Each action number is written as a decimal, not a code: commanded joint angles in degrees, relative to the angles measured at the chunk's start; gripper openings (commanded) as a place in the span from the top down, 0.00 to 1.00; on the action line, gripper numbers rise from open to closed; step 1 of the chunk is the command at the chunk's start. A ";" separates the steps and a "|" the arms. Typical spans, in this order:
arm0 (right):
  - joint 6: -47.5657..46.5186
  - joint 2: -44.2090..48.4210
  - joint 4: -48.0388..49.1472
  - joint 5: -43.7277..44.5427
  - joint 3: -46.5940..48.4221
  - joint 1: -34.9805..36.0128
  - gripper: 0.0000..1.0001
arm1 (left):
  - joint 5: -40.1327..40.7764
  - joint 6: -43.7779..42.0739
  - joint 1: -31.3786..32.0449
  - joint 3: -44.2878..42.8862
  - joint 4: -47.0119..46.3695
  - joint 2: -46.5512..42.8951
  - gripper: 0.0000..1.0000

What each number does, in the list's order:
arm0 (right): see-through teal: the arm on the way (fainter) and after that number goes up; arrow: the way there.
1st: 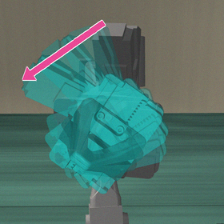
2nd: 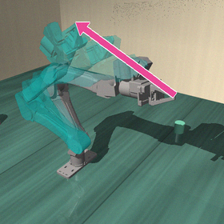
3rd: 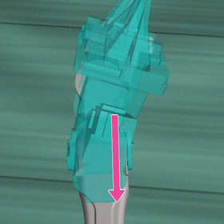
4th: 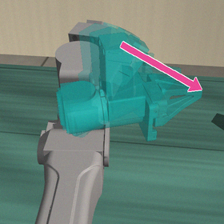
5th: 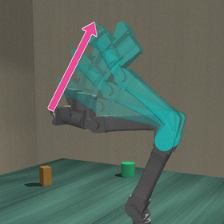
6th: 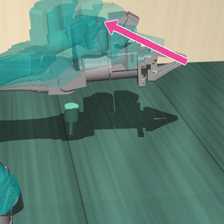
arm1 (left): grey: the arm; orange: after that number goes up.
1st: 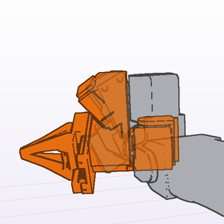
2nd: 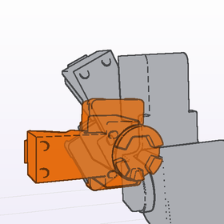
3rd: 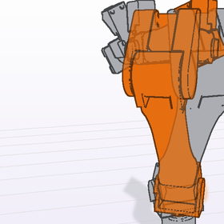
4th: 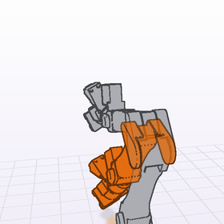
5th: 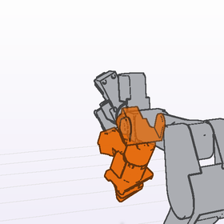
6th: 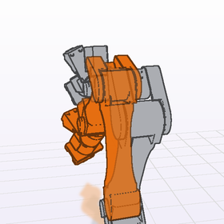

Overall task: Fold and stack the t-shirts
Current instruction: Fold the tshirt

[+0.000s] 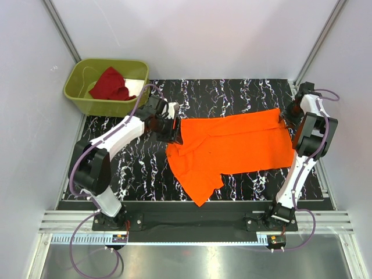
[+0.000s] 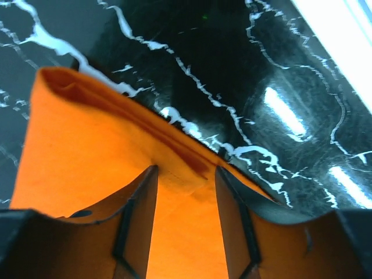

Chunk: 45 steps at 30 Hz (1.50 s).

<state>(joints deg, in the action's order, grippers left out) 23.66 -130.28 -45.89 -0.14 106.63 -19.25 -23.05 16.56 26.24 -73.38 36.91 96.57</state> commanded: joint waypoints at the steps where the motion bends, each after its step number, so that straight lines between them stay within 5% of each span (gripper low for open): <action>1: -1.16 -0.68 -1.66 3.56 4.11 -0.27 0.50 | -3.32 0.67 -0.93 0.79 0.27 -2.62 0.41; 11: 2.26 10.02 -8.69 4.03 6.14 3.86 0.33 | -14.21 5.15 -2.86 5.35 -7.63 0.19 0.36; 21: 10.35 22.43 7.81 -25.85 -19.34 18.88 0.38 | -14.31 8.49 -3.04 4.13 -11.25 7.40 0.50; 27: 10.71 22.79 10.03 -29.91 -22.08 25.92 0.41 | -6.93 7.87 -3.04 4.65 -7.38 5.56 0.50; 34: 12.99 20.25 13.63 -33.34 -23.83 30.84 0.41 | -8.84 9.02 -3.04 6.24 -9.21 7.39 0.48; 38: 15.09 18.92 16.96 -36.50 -24.45 33.30 0.42 | -12.89 10.34 -3.12 5.54 -12.29 9.15 0.64; 43: 17.38 18.13 20.66 -38.79 -25.94 35.42 0.43 | -15.97 12.01 -3.47 3.43 -12.91 8.28 0.97; 45: 18.78 18.30 23.99 -39.67 -28.66 35.42 0.43 | -16.24 12.71 -4.70 2.81 -13.35 7.49 1.00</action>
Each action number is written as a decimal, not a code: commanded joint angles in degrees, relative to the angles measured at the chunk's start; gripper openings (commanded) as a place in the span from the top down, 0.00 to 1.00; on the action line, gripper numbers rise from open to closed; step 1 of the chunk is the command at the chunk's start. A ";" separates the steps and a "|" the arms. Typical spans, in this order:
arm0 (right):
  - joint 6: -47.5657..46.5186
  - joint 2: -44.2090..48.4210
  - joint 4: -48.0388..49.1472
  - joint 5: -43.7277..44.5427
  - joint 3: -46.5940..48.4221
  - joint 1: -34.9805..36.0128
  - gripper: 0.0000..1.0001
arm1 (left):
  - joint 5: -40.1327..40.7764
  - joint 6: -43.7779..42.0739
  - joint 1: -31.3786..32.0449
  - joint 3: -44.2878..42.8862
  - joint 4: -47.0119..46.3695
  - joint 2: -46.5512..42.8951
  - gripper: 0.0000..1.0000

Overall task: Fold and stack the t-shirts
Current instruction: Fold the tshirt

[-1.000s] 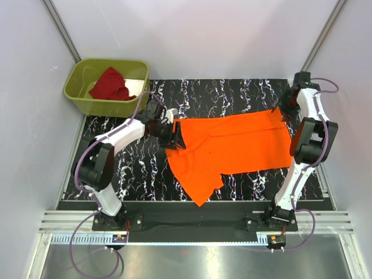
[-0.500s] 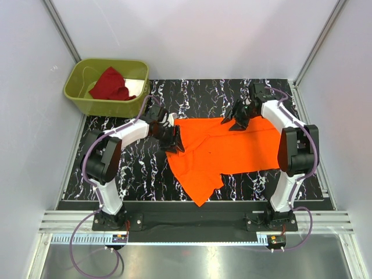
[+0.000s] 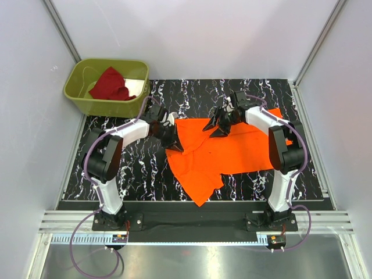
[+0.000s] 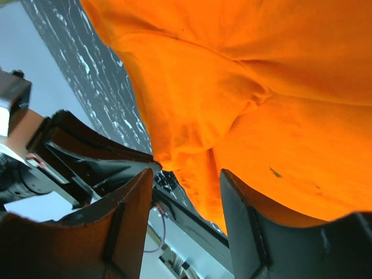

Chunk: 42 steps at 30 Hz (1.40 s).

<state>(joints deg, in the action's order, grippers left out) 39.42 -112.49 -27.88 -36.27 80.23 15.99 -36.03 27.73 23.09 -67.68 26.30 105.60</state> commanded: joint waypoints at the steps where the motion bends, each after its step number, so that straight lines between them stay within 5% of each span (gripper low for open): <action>1: 3.21 0.51 5.99 -3.54 -2.70 0.18 0.43 | -2.82 1.63 -1.91 -3.24 -2.58 -1.71 1.00; 7: 4.35 -1.24 7.14 -3.02 -2.53 0.97 0.48 | -0.44 5.23 -5.77 -3.69 -5.47 -2.95 1.00; 12: 5.14 -2.29 6.88 -2.49 -1.83 1.15 0.73 | -3.25 6.99 -7.45 -5.53 -7.84 0.56 1.00; 16: 5.40 -4.31 5.29 -1.87 -0.95 1.24 0.81 | -4.14 8.04 -7.89 -6.67 -9.16 3.55 1.00; 34: 7.60 -9.06 5.73 -1.35 -0.34 3.00 0.80 | -3.08 7.69 -9.38 -8.26 -8.90 4.79 1.00; 42: 7.78 -10.29 5.90 -0.03 0.46 3.52 0.72 | -3.70 7.61 -9.47 -7.99 -9.17 4.79 1.00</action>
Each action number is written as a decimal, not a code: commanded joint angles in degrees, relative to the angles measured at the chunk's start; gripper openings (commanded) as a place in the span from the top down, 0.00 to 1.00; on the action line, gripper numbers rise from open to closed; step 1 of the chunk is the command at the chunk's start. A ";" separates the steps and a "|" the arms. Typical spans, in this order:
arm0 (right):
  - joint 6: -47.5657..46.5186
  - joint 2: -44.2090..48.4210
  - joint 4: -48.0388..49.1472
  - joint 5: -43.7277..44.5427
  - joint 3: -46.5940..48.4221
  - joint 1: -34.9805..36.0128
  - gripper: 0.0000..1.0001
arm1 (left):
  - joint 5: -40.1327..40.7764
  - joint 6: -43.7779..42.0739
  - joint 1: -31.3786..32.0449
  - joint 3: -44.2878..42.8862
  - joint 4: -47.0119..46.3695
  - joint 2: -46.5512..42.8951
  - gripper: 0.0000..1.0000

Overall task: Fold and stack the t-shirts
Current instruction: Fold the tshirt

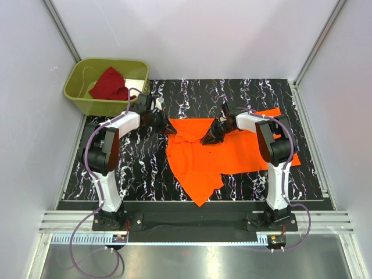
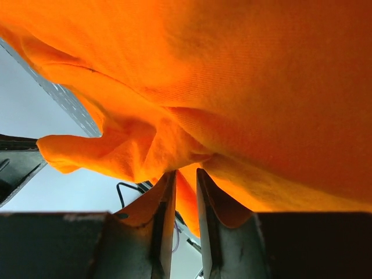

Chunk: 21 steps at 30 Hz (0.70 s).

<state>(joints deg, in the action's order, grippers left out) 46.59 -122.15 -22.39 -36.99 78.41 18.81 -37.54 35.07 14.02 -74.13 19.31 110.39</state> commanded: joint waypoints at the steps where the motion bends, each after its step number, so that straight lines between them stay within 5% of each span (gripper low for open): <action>1: 0.87 -0.72 0.25 0.78 2.71 0.70 0.72 | -2.27 0.26 -0.40 -1.37 -2.26 0.09 1.00; 14: 1.84 -2.48 -2.74 3.06 5.44 1.49 0.72 | -2.89 0.44 -0.40 -0.49 -3.31 -0.35 1.00; 21: 2.72 -3.10 -4.94 5.35 6.84 2.20 0.80 | -3.24 0.44 -0.40 -0.23 -3.40 -0.52 1.00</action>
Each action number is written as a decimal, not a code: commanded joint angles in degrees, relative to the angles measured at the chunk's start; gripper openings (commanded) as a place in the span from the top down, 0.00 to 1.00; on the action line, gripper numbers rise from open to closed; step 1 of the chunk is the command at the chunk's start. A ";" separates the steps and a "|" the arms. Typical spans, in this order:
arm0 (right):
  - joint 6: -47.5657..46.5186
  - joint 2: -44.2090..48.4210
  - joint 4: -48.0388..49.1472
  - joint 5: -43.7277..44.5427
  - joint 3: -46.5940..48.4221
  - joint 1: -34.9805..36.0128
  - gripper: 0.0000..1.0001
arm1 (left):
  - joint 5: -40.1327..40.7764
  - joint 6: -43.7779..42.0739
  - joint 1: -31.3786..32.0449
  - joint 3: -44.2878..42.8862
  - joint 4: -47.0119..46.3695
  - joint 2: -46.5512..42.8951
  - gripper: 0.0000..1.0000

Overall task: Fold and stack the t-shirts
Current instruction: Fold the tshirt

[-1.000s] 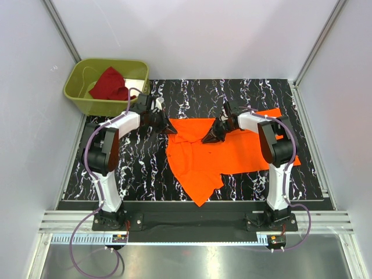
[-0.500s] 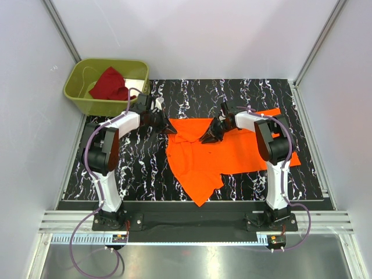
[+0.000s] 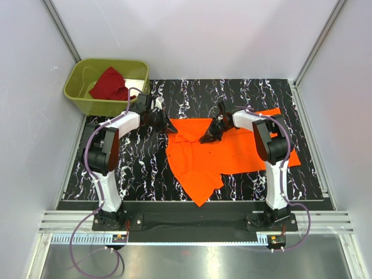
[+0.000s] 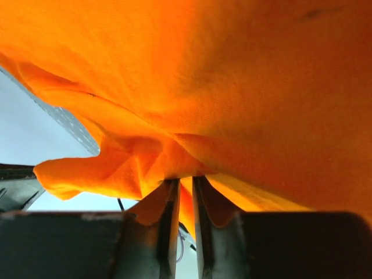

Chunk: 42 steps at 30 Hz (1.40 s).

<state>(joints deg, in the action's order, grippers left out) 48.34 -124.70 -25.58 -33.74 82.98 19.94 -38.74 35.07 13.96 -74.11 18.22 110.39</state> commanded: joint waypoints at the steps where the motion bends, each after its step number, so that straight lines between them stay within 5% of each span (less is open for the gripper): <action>1: 1.23 -0.54 -1.49 2.01 2.19 0.97 0.85 | -1.95 0.35 -0.33 -0.16 -2.40 -0.44 1.00; 6: 1.06 0.25 -2.01 3.85 2.80 1.06 1.00 | -1.34 -0.35 -0.33 0.54 -1.87 -0.96 1.00; 18: -7.81 5.17 -17.29 4.65 5.44 0.97 1.00 | 0.77 -4.31 -0.24 3.26 6.39 -5.00 1.00; 42: -16.96 5.09 -22.58 4.21 5.61 0.10 1.00 | -4.94 -5.27 3.88 10.38 10.61 -8.87 0.96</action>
<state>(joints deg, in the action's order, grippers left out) 32.86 -120.29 -46.61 -29.41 86.61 20.32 -40.77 30.02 17.17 -64.25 28.47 103.94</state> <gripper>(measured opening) 0.012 0.042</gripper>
